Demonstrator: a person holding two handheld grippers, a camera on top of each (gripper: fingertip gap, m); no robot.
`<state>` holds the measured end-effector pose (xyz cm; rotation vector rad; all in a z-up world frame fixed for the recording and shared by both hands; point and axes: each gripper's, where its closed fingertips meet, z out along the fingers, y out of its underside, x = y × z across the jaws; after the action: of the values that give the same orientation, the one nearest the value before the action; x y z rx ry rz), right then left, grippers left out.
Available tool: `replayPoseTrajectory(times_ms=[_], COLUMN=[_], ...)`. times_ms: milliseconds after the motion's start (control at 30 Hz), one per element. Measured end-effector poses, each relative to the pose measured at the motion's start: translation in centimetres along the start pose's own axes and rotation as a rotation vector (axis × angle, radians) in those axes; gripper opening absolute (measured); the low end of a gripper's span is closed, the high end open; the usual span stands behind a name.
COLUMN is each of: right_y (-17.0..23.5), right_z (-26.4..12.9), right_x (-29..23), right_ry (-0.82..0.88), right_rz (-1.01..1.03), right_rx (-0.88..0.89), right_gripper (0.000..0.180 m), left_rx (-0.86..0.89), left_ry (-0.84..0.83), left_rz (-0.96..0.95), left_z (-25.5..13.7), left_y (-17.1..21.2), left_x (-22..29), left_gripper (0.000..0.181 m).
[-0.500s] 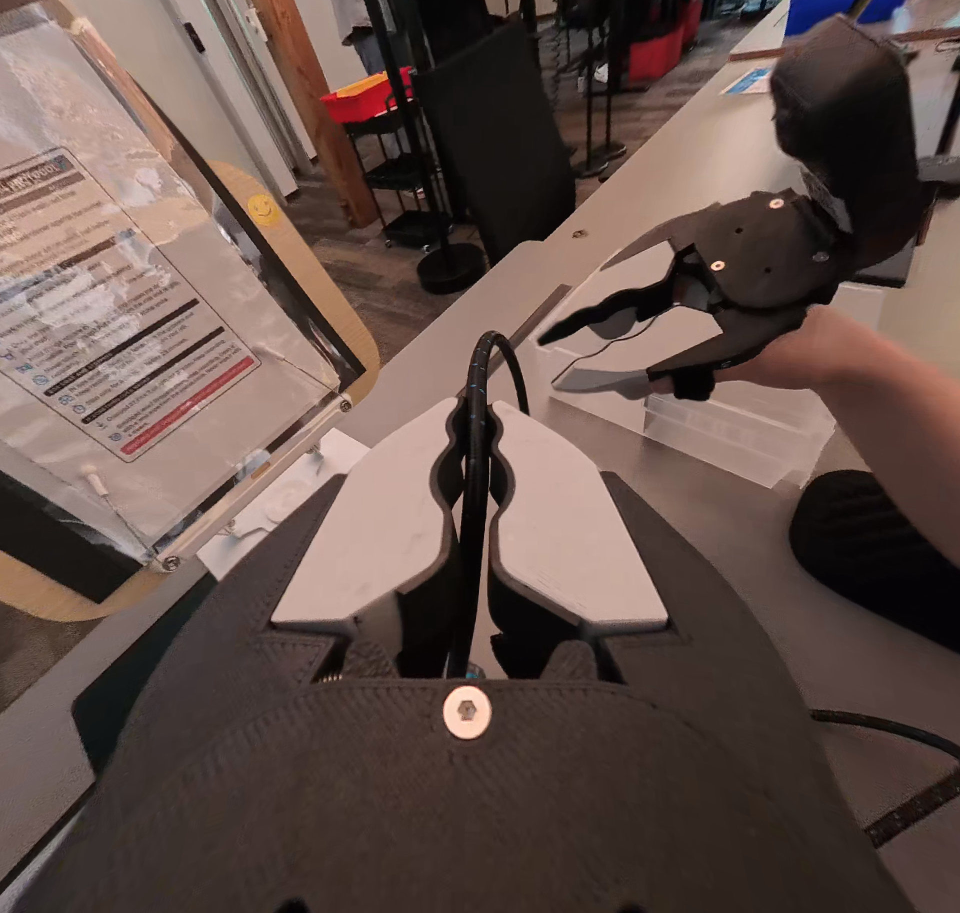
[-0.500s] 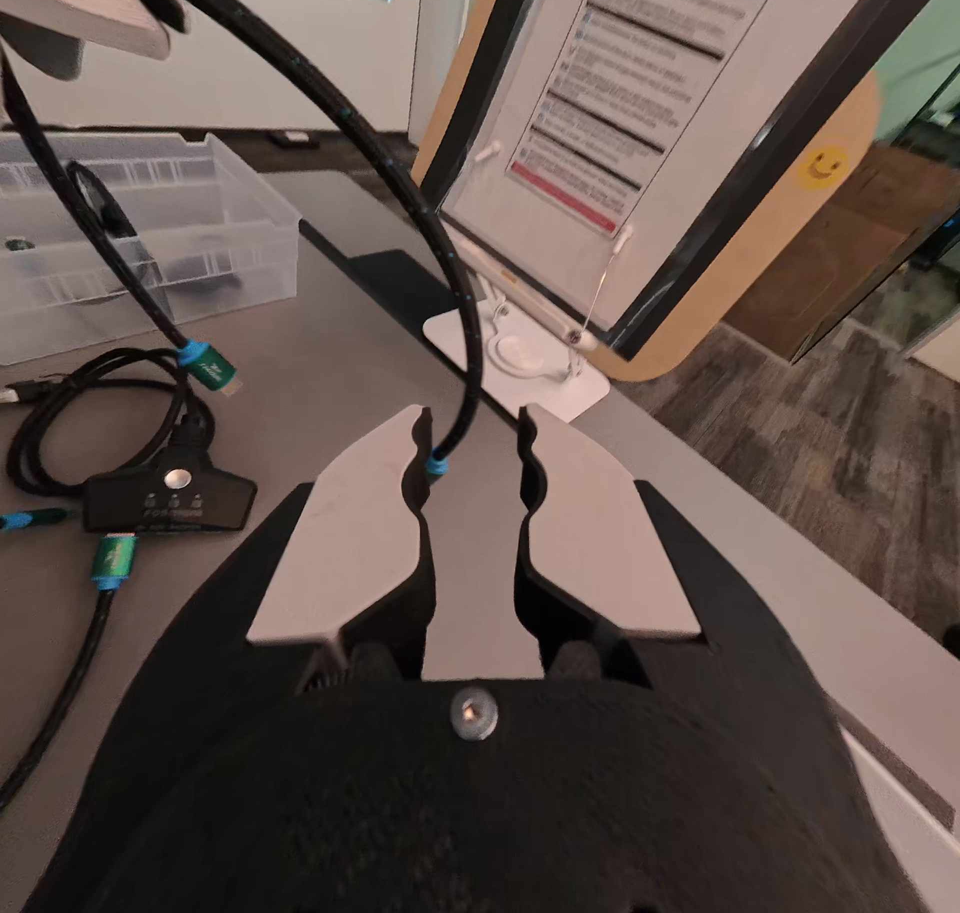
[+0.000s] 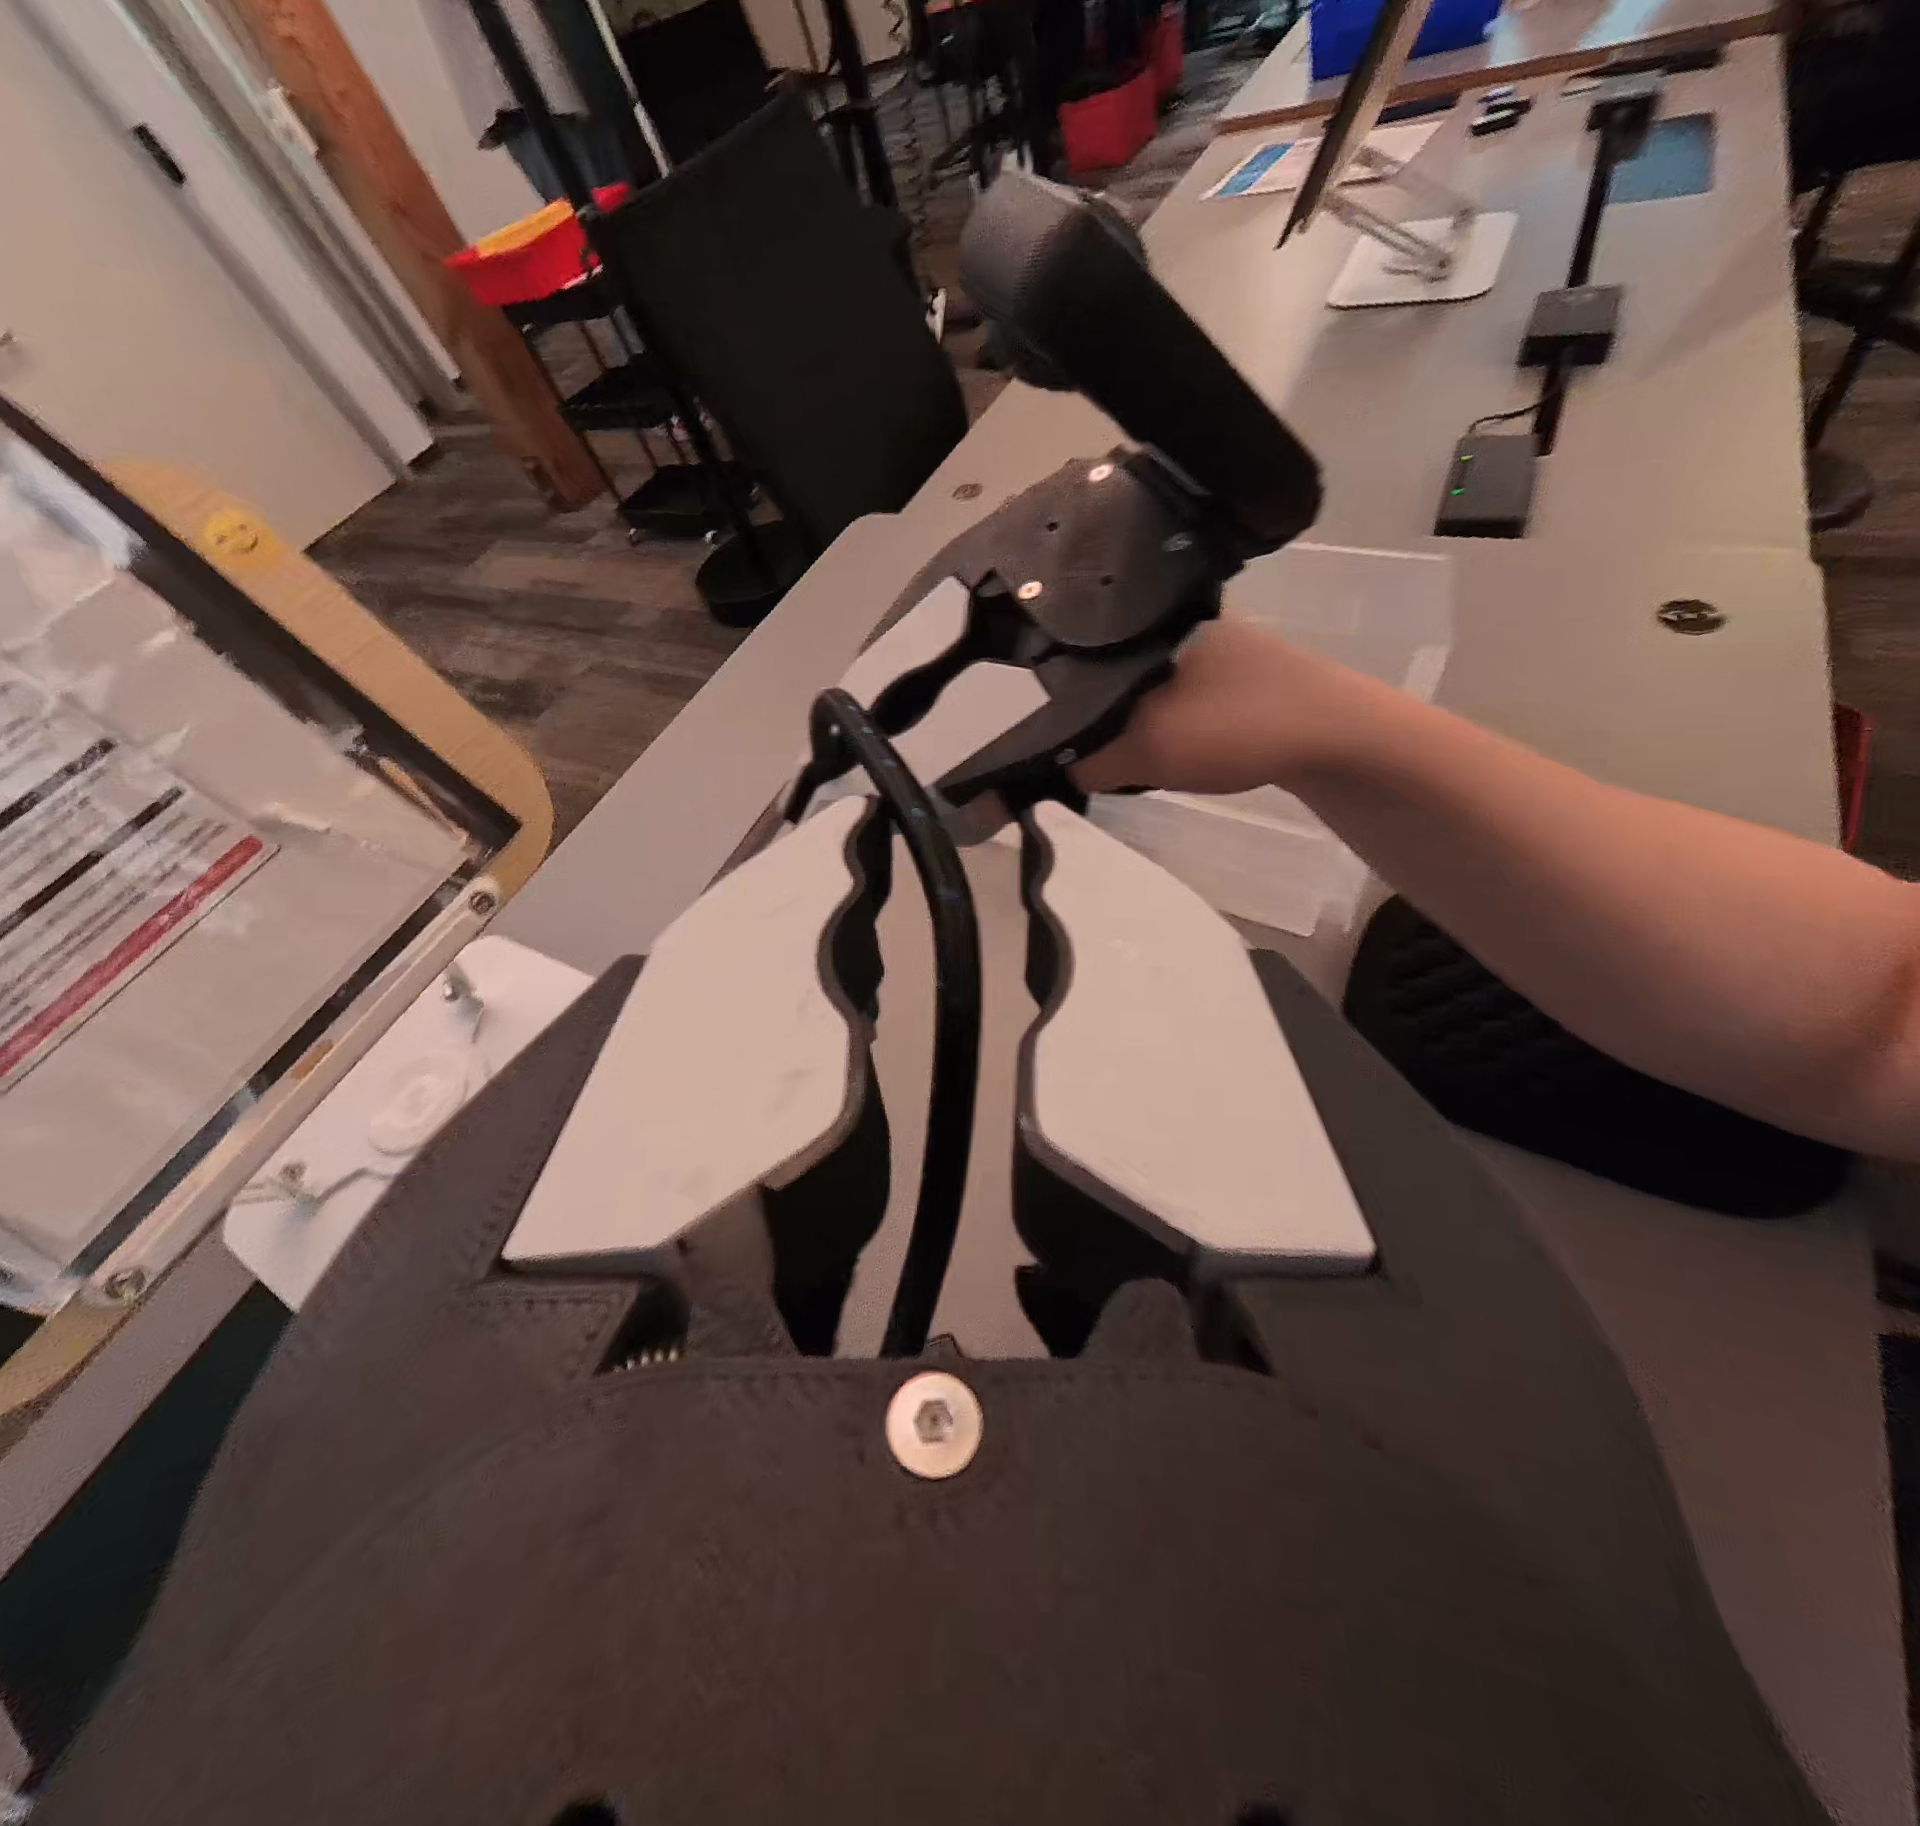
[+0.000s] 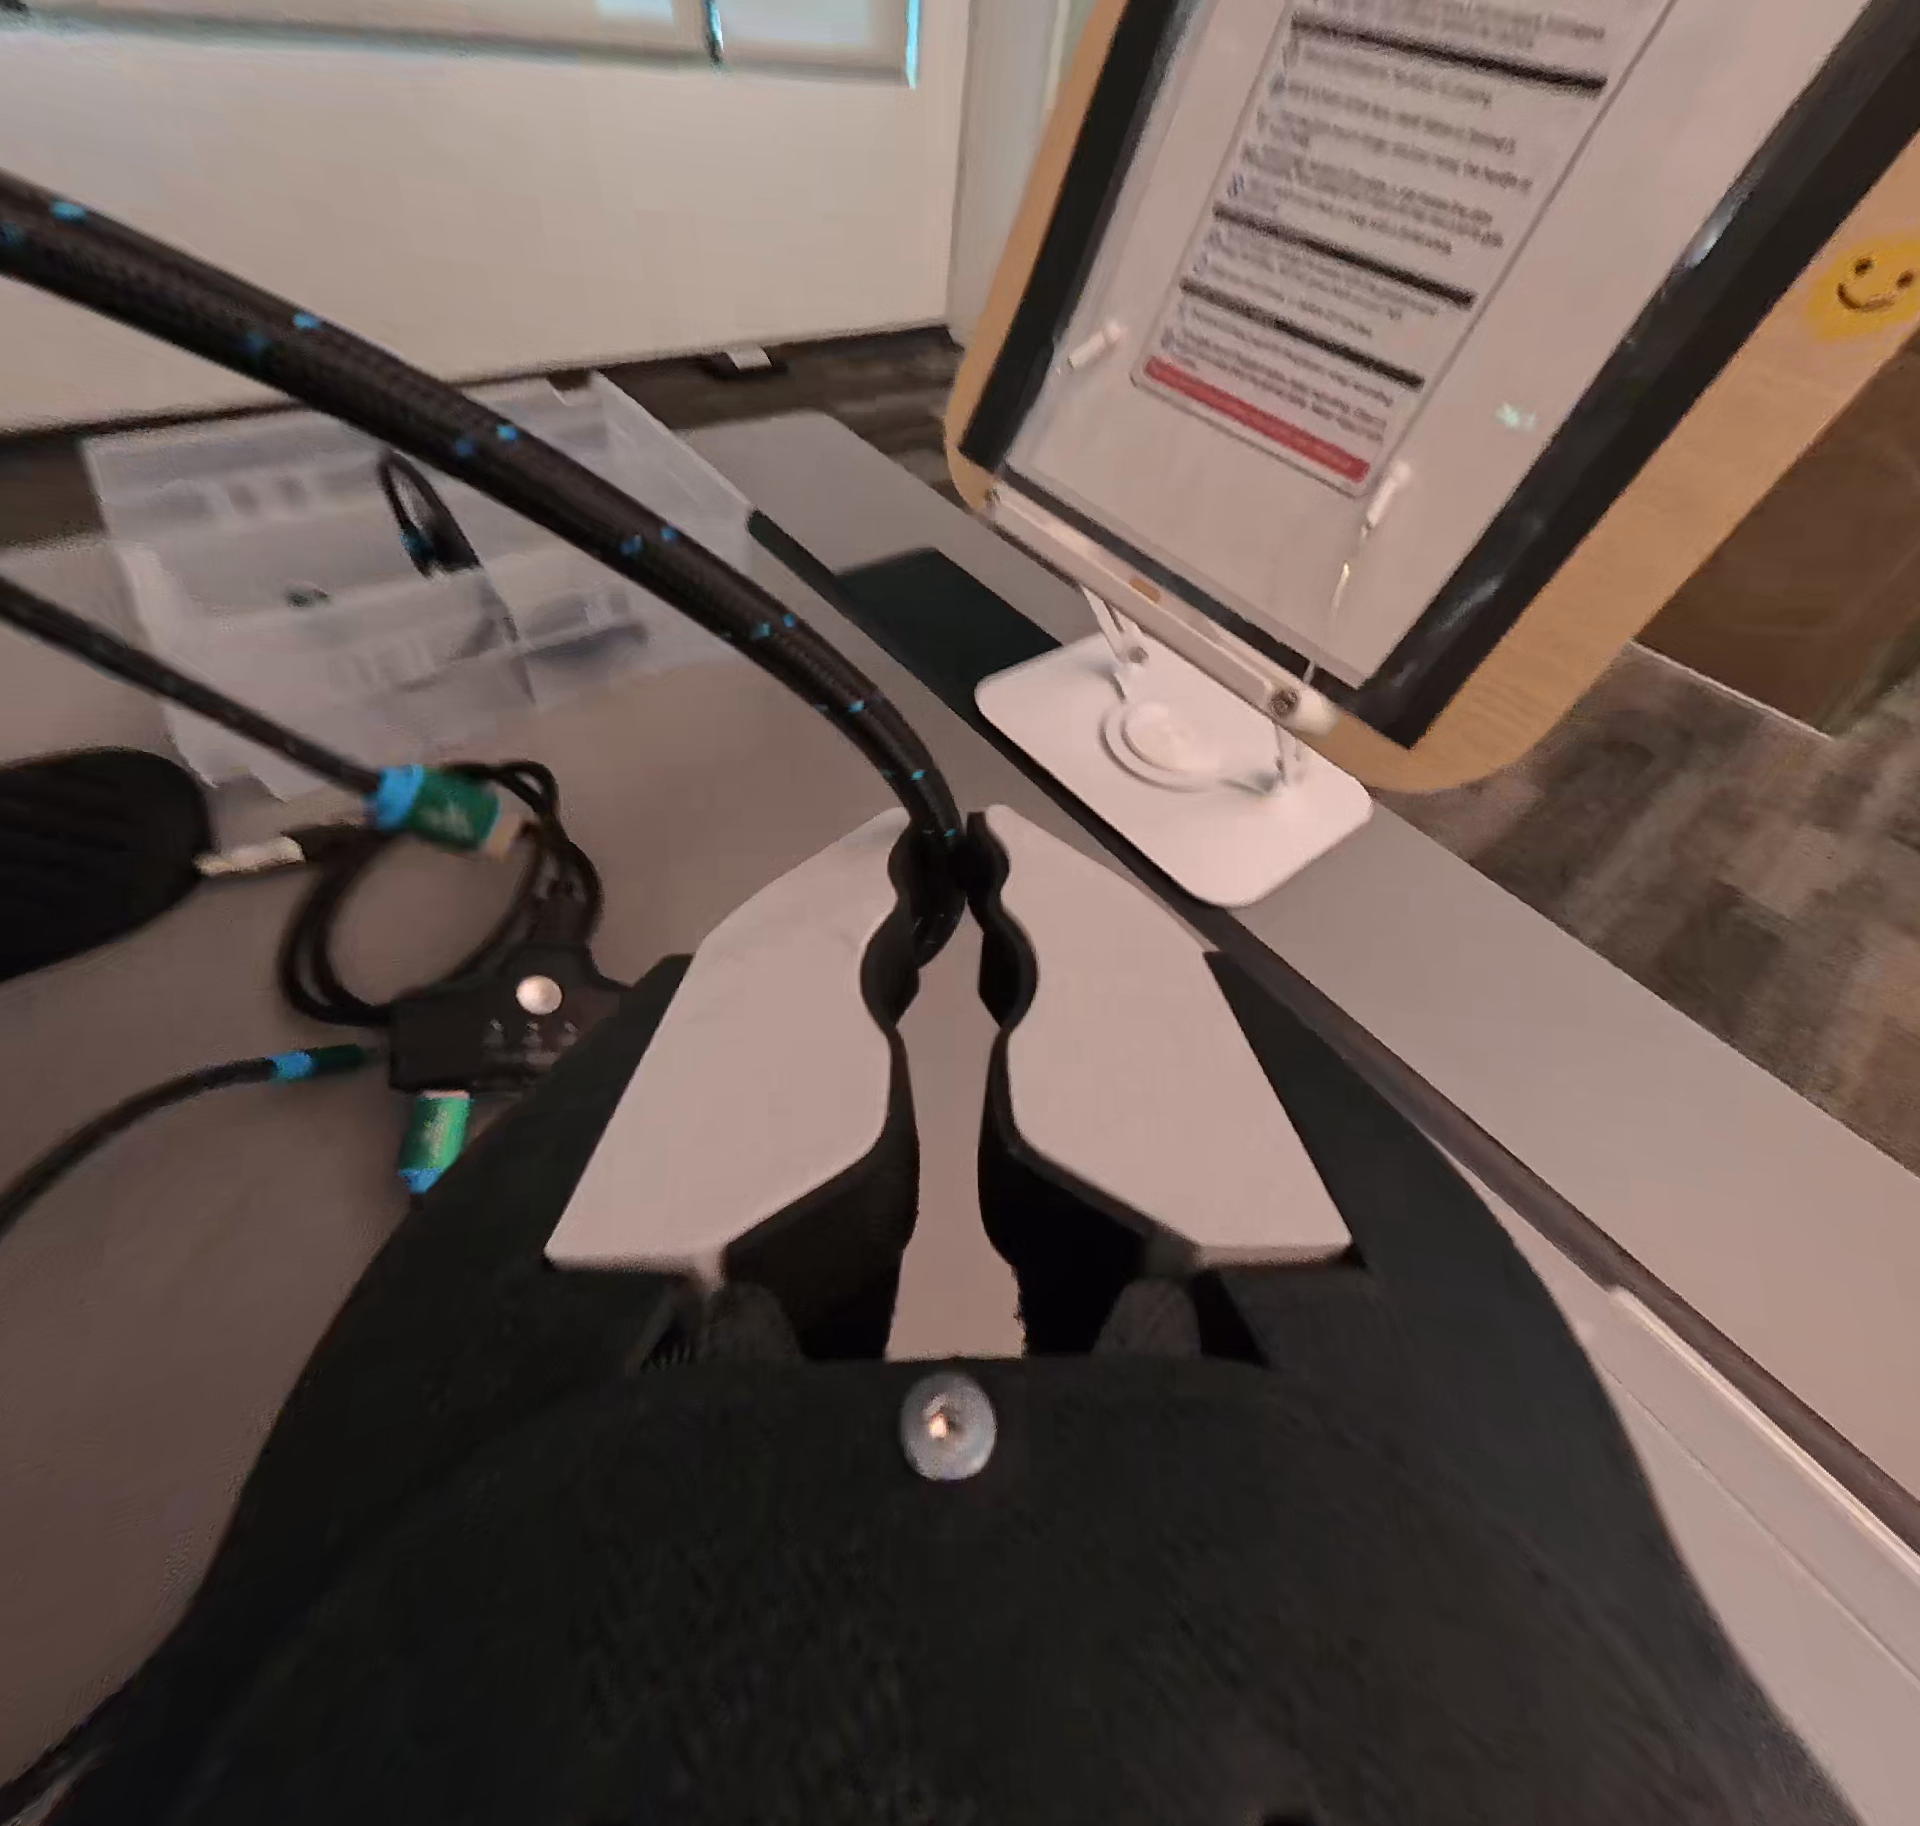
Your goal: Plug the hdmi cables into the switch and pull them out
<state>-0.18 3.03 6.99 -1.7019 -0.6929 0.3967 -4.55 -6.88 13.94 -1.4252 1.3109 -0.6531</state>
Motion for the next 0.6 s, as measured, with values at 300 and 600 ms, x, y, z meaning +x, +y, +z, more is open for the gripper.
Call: replayPoseTrajectory(times_ms=[300,600], right_y=[-3.1,-6.1], right_z=[-2.4,-4.8], right_x=[-1.3,-5.1], right_ry=[-0.191,-0.402], right_rz=[0.086,0.022], right_rx=[0.231,0.420], right_gripper=[0.007,0.007], left_rx=[0.191,0.326], left_ry=[0.068,0.075], left_rz=[-0.109,-0.435], left_z=[-5.9,-4.4], left_y=[-1.8,5.2], left_x=[0.4,-5.1], left_gripper=[0.056,0.056])
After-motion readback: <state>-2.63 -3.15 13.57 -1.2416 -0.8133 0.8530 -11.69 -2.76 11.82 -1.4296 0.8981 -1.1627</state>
